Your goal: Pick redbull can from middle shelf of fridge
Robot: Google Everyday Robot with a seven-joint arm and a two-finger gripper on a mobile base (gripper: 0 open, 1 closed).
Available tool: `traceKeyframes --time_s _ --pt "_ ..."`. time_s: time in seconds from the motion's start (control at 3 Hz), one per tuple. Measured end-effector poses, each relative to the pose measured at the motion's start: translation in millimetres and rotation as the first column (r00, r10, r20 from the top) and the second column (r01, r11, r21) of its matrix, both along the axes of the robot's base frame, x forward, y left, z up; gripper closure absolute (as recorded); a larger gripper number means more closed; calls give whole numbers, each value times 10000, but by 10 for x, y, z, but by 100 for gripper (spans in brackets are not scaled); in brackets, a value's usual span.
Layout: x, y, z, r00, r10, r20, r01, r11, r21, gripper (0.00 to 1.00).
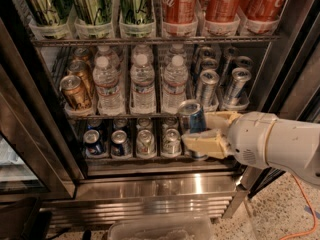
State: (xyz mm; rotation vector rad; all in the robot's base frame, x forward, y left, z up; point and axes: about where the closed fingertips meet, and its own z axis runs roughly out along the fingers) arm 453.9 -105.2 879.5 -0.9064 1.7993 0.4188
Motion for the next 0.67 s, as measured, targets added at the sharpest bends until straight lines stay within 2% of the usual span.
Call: traceKeyframes --time_s 0.33,0.67 --pt "-186 411 -43 9871 1421 -732 -1363 9875 794 100" --pt "-222 440 -44 9844 1574 -784 -1511 9852 808 100"
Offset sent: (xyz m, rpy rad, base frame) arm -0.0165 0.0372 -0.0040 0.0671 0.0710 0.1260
